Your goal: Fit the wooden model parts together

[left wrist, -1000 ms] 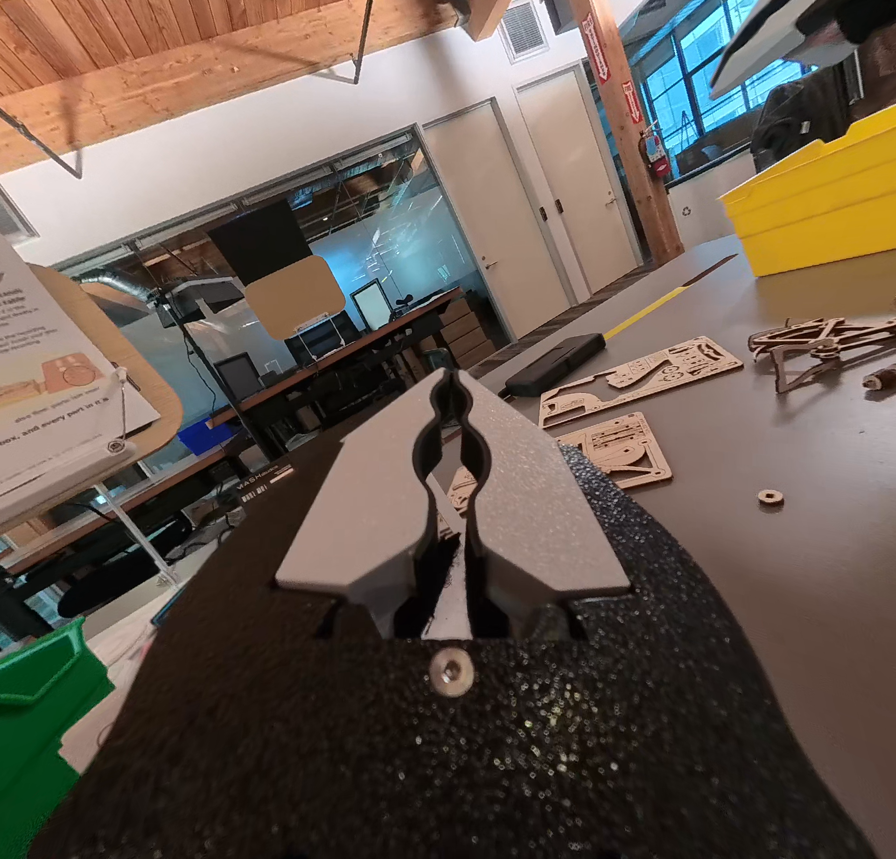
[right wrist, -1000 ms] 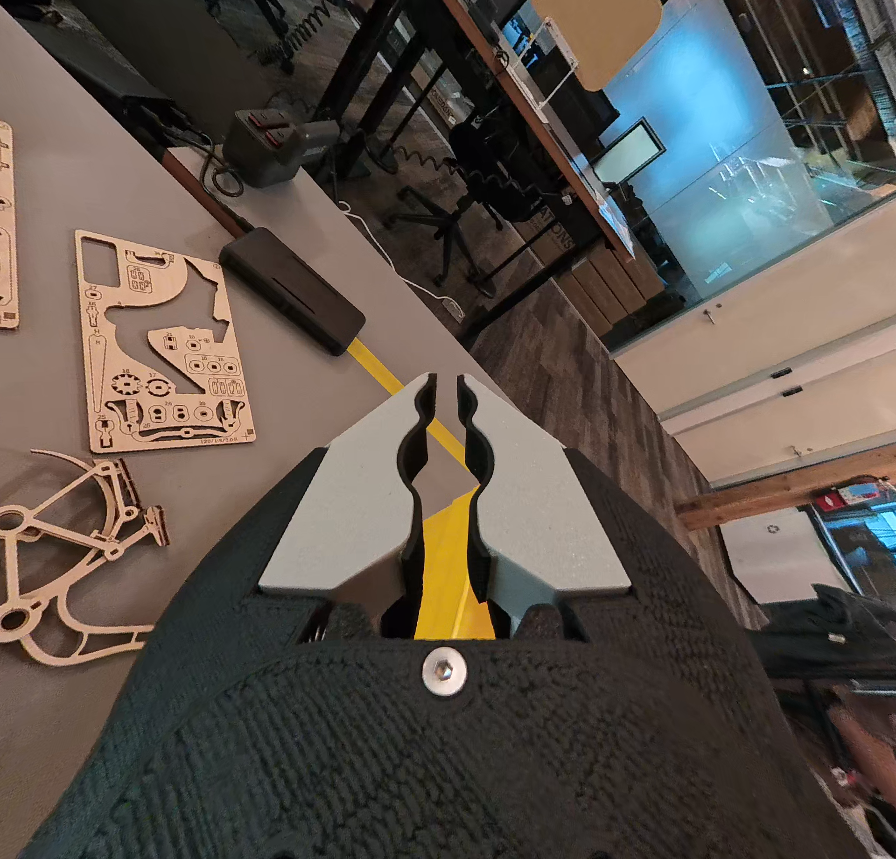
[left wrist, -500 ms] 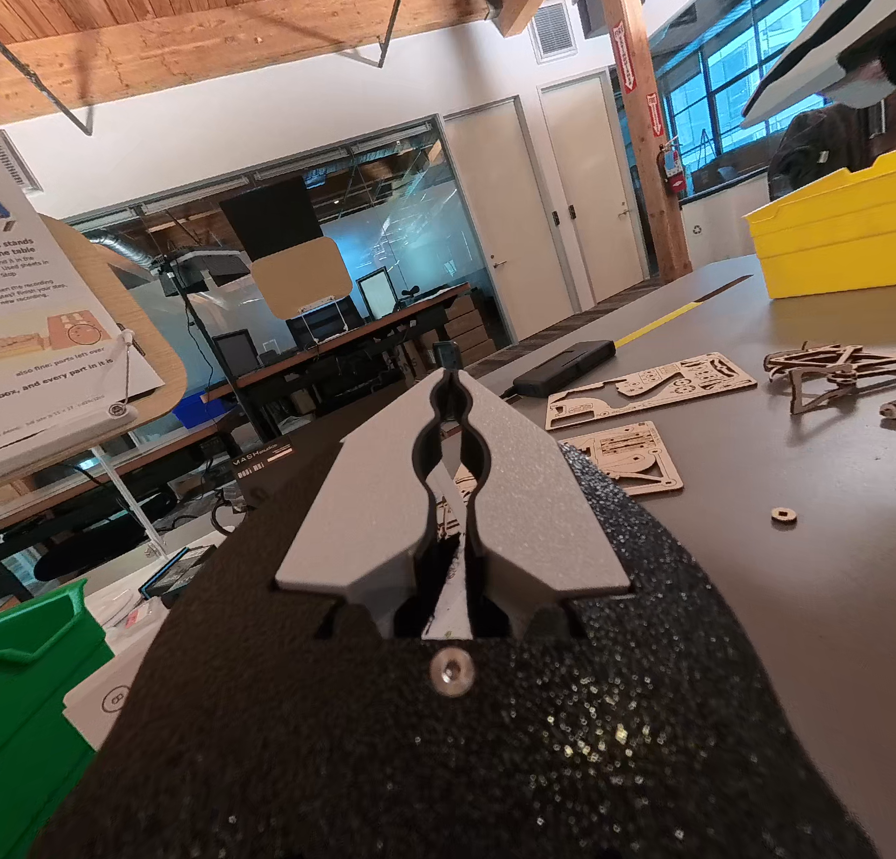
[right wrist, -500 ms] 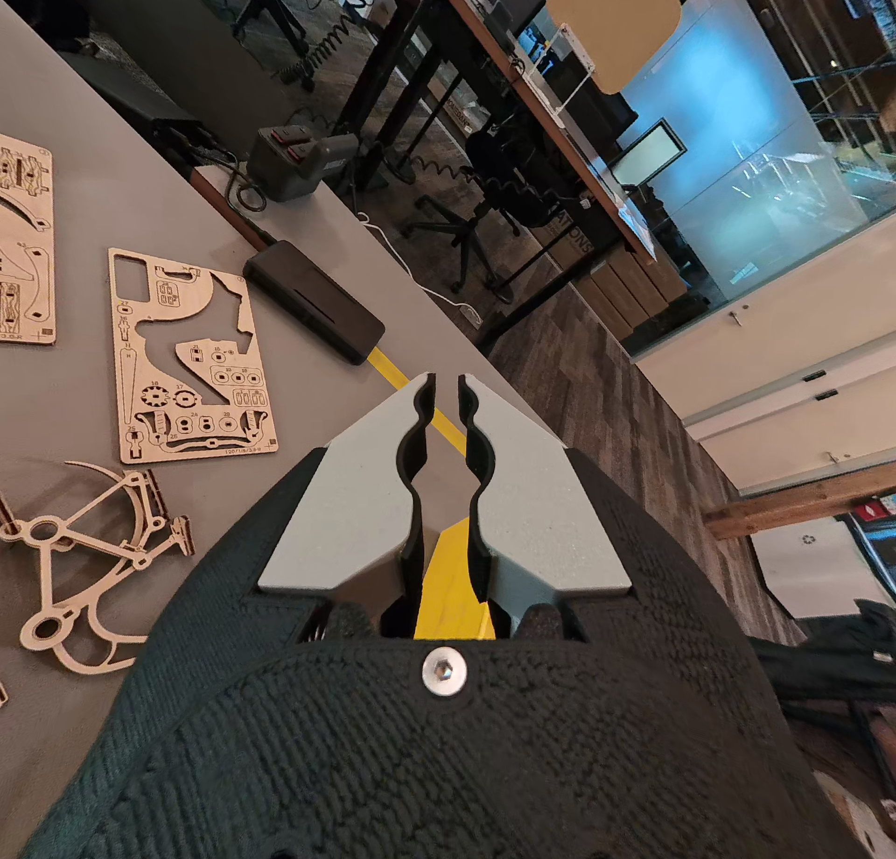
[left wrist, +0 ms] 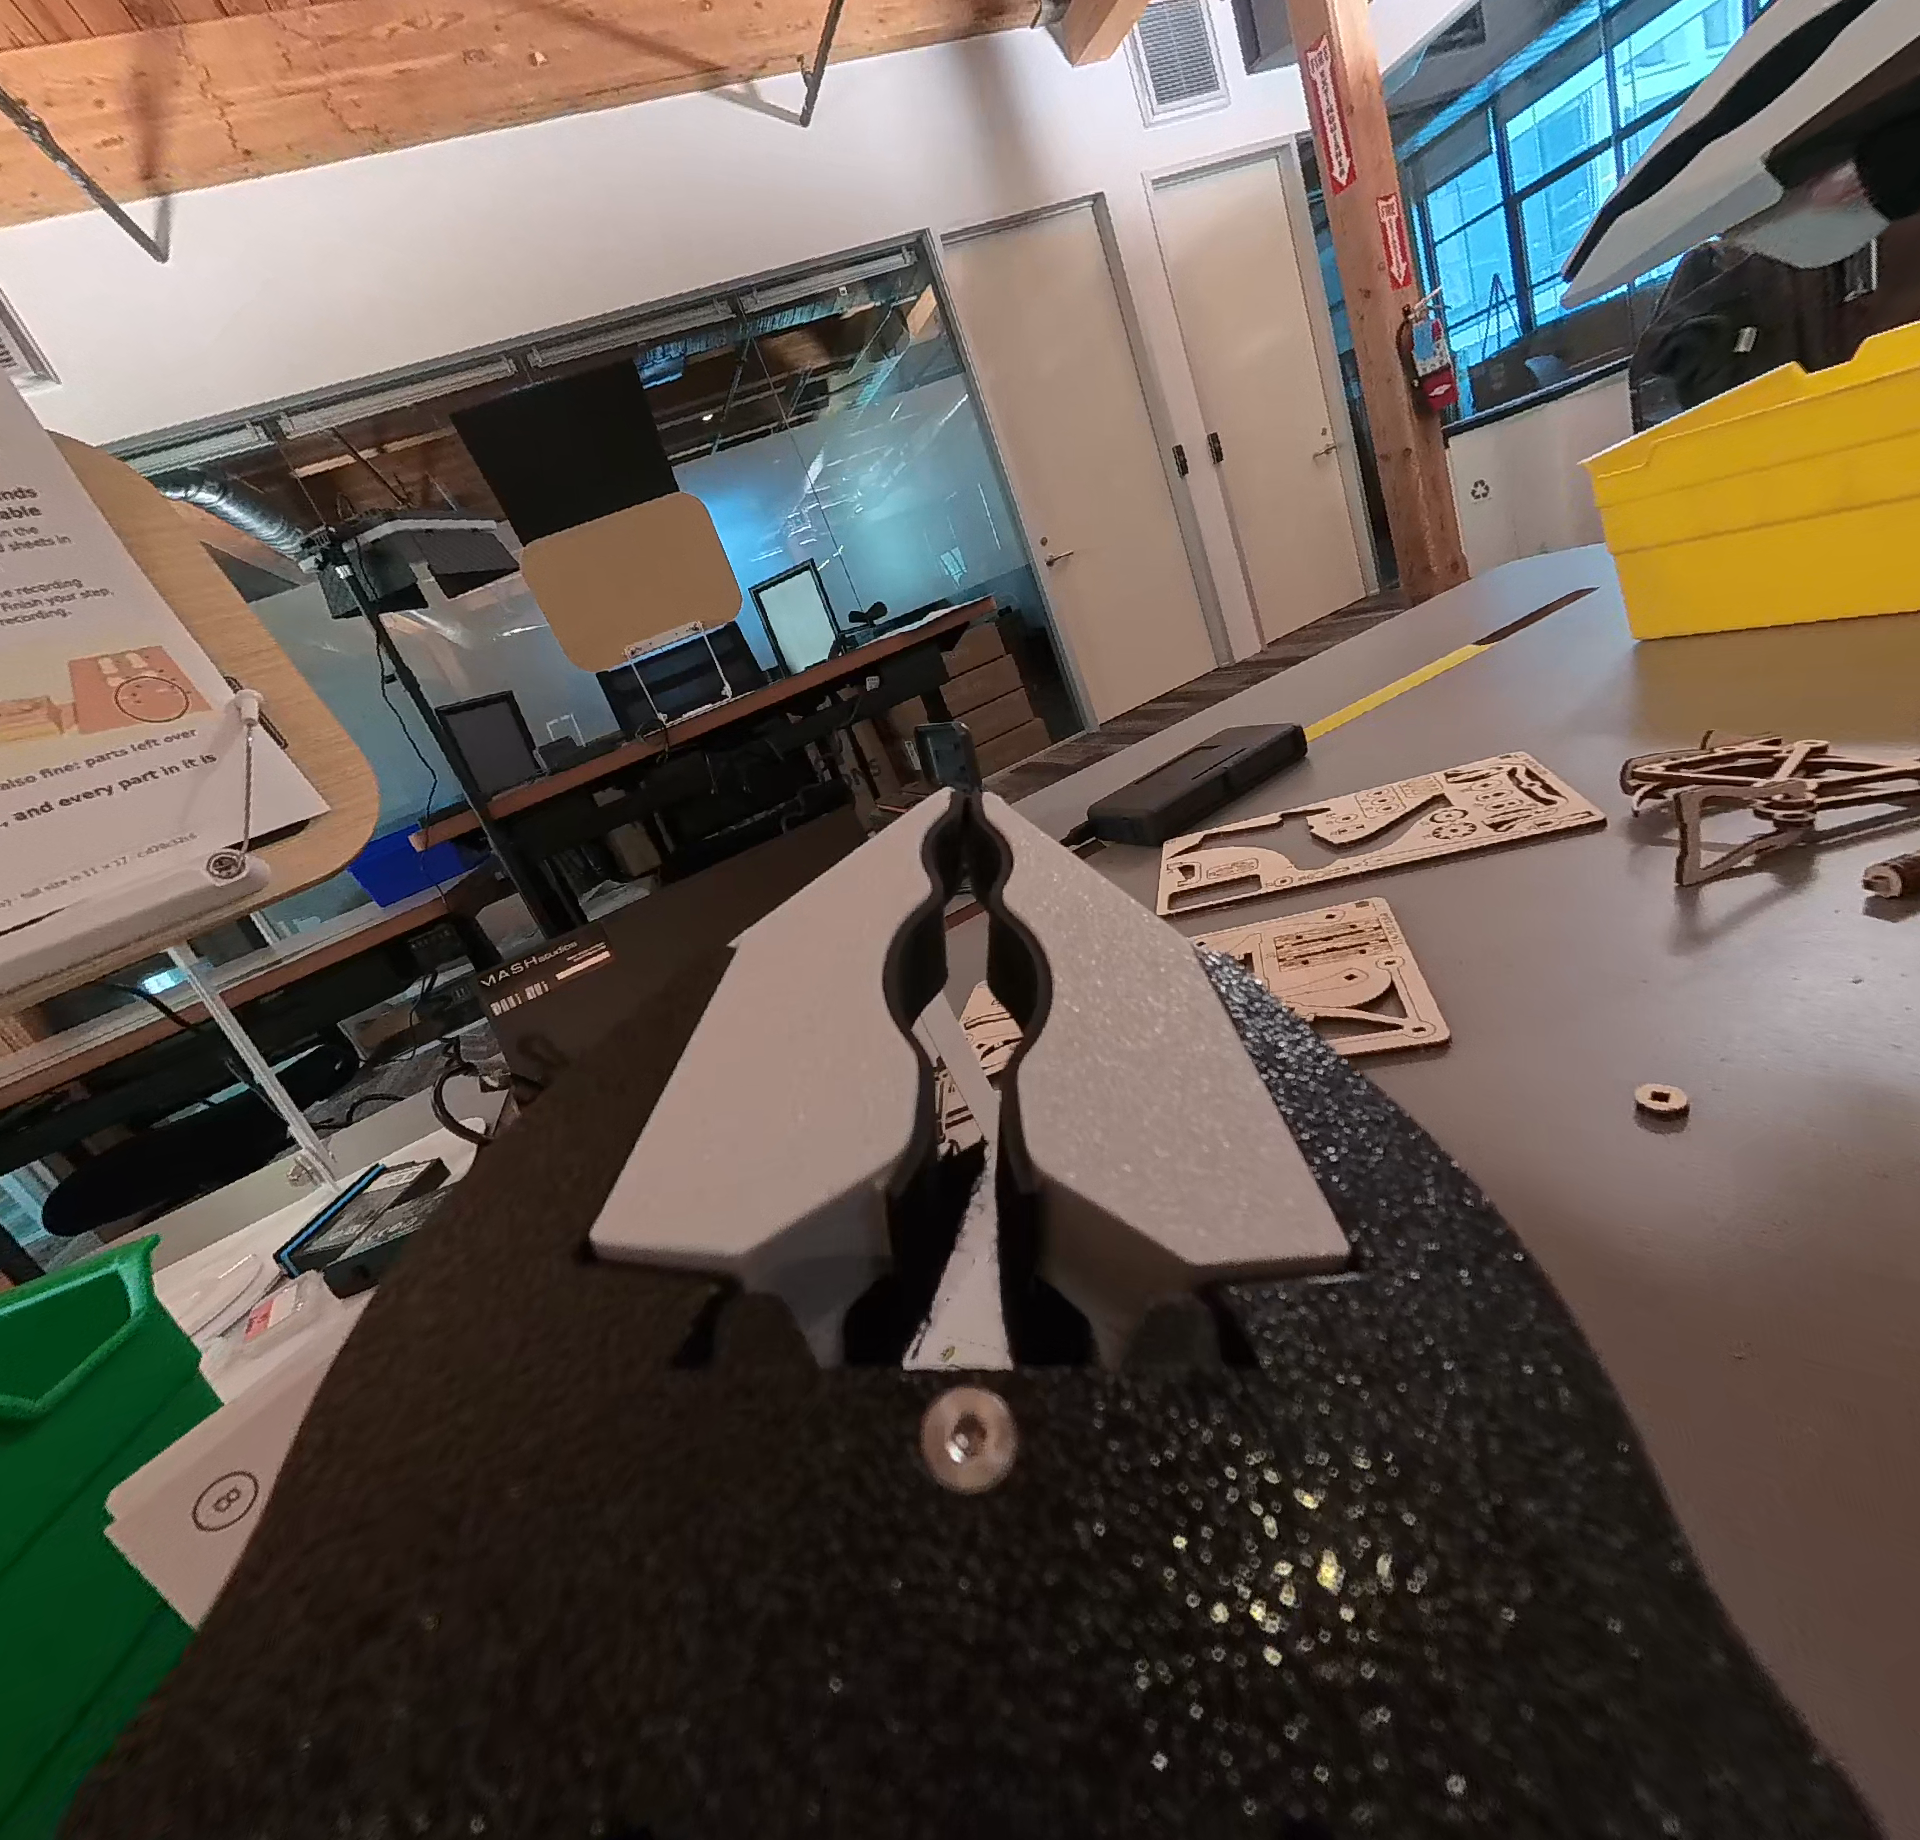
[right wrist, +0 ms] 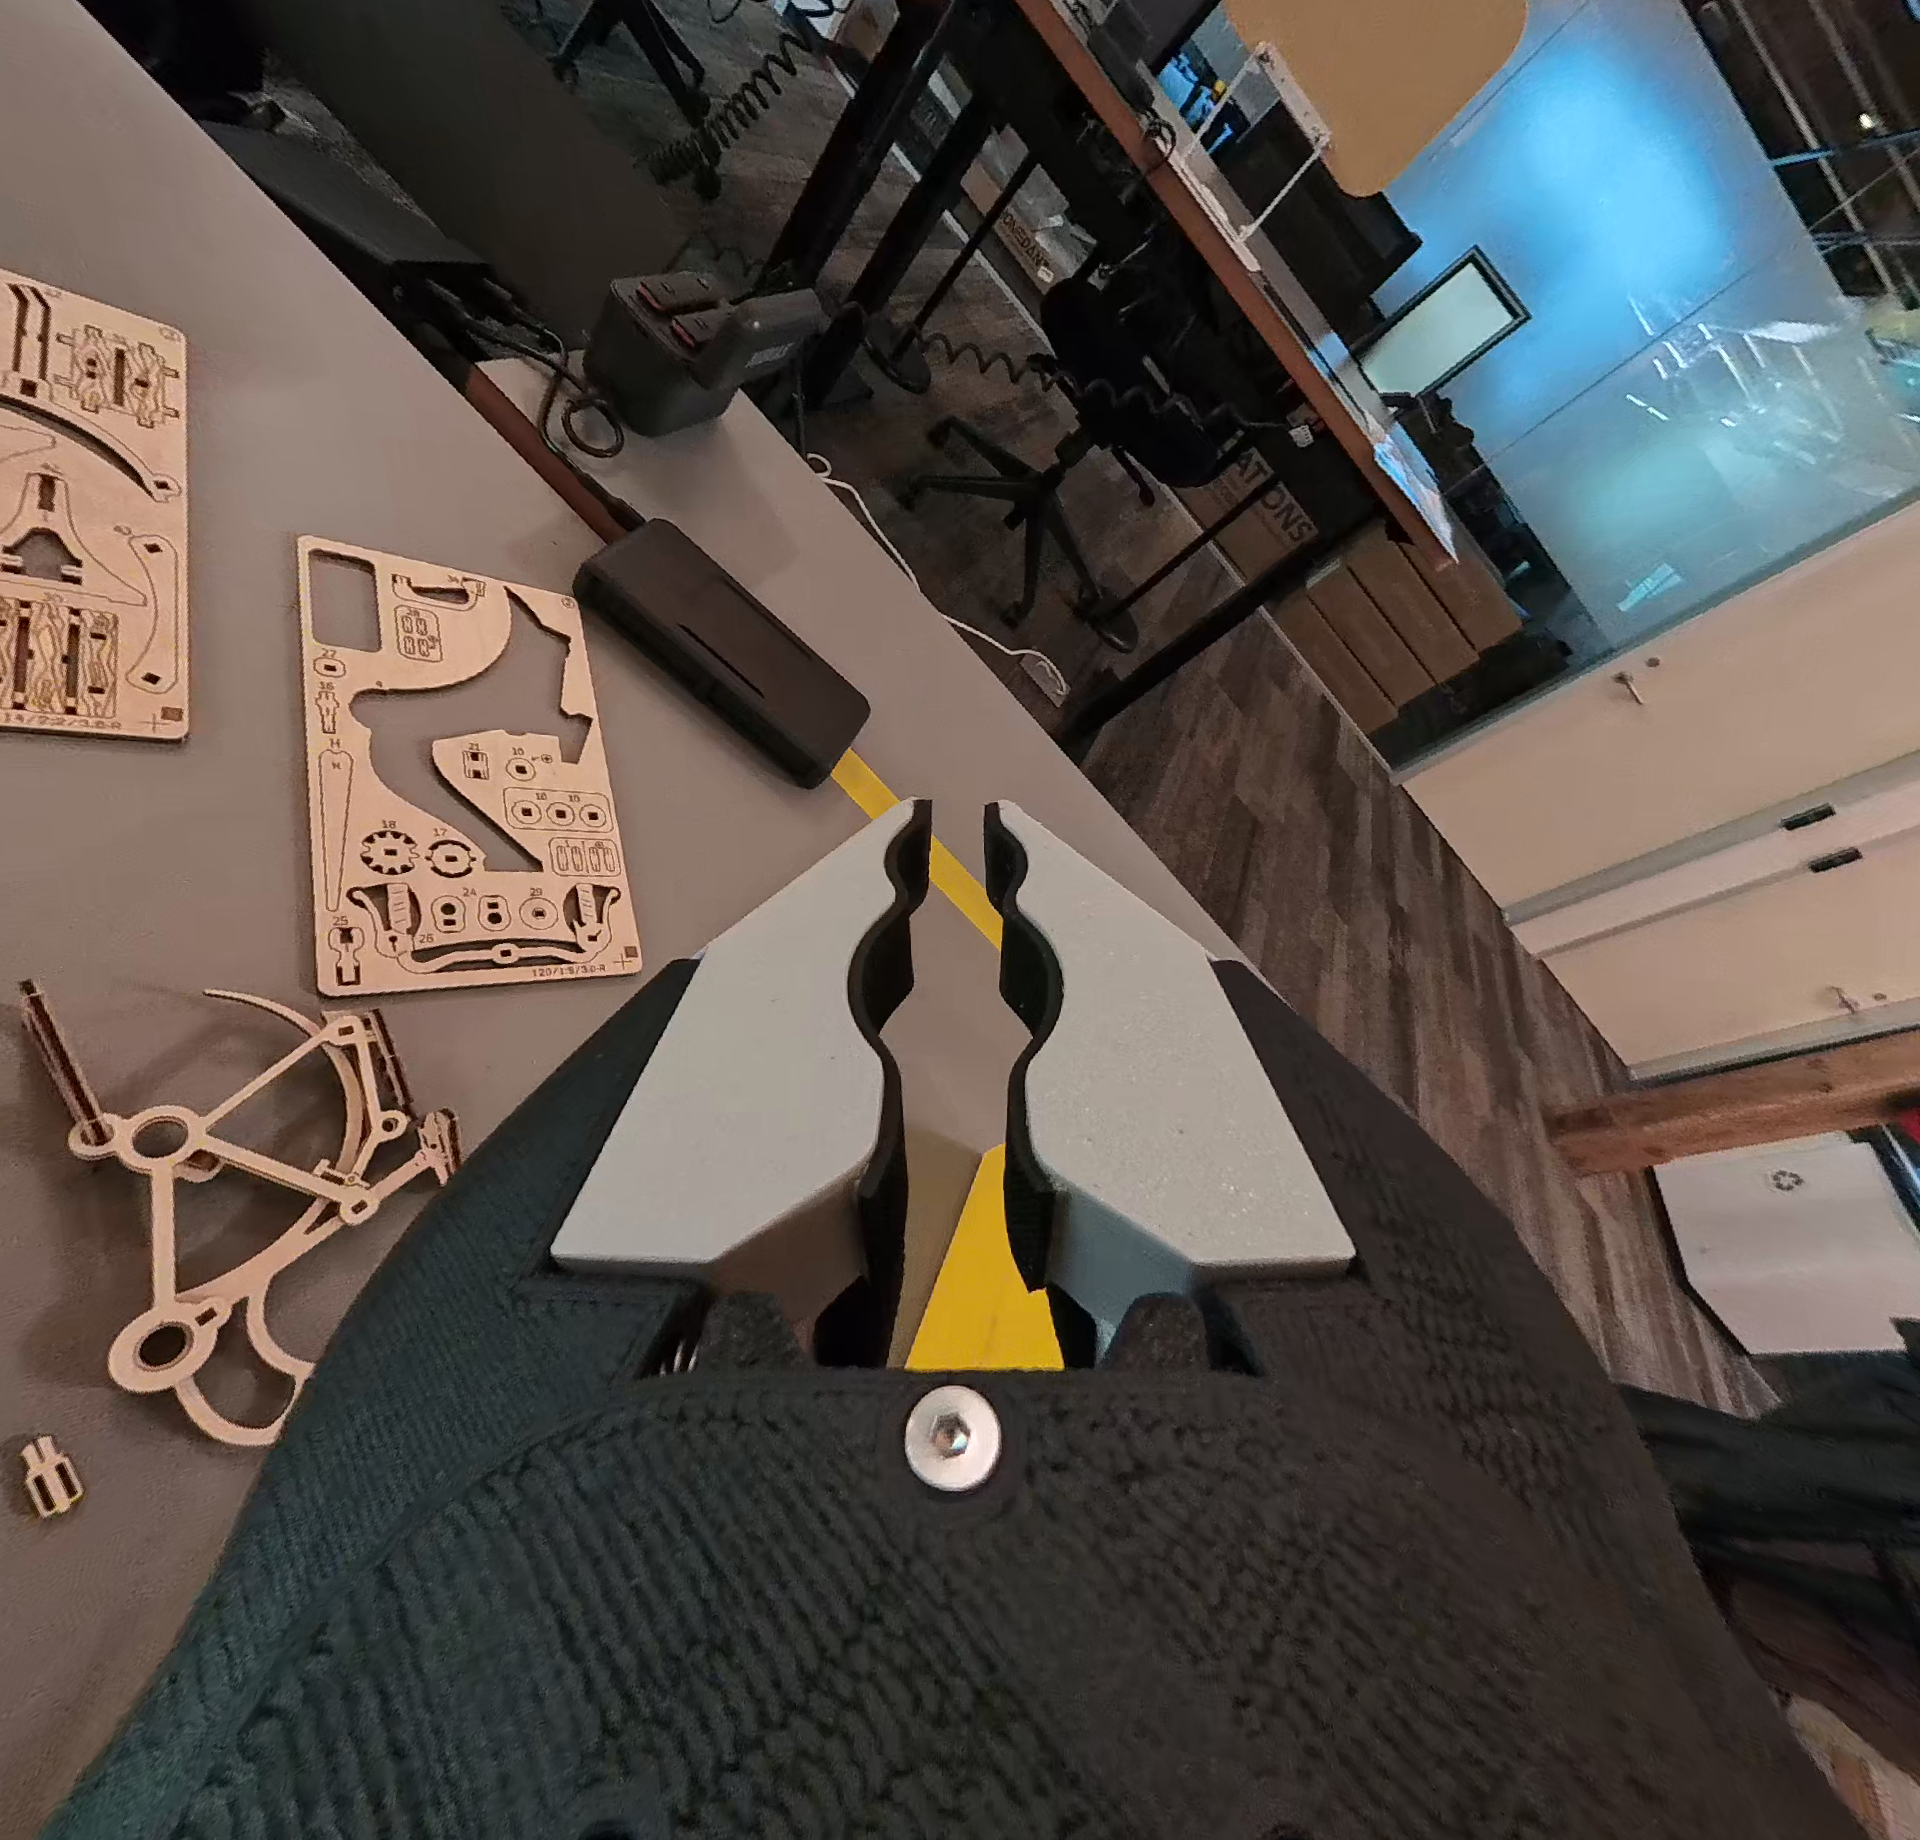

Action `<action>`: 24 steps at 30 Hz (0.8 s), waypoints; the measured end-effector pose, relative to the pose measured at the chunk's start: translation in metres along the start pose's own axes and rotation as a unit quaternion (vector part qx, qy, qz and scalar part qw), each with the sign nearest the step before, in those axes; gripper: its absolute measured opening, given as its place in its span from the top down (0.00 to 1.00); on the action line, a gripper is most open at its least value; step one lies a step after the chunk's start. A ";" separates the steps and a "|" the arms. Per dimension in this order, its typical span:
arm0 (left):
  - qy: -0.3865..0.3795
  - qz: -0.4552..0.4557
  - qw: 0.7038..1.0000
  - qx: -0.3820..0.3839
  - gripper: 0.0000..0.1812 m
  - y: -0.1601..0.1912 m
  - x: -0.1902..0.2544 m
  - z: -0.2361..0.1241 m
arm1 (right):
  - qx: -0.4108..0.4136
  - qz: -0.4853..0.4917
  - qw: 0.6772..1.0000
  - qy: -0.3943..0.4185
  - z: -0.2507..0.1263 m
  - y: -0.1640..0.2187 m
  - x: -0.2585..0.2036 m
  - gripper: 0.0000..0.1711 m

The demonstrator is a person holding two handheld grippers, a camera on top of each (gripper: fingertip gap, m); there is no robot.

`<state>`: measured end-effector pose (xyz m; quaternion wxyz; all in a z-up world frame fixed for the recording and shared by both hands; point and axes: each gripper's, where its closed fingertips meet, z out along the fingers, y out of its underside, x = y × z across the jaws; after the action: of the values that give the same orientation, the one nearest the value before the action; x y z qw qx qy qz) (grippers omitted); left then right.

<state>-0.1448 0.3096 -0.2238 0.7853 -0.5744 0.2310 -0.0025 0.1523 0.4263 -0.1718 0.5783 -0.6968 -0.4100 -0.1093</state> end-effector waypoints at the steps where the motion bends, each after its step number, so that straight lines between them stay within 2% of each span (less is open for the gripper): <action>1: 0.000 0.000 1.000 0.000 1.00 0.000 0.000 0.000 | 0.000 0.000 1.000 0.000 0.000 0.000 0.000 0.95; 19: 0.004 0.002 1.000 0.001 1.00 0.000 0.002 0.000 | -0.007 -0.009 1.000 -0.010 0.004 0.001 -0.006 0.95; 24: 0.061 0.039 0.997 -0.009 1.00 0.000 0.030 0.003 | -0.005 -0.009 1.000 -0.017 0.005 -0.001 -0.009 0.95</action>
<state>-0.1173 0.3039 -0.2336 0.7640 -0.5709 0.3007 -0.0046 0.1443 0.4261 -0.1787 0.5668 -0.6977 -0.4255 -0.1044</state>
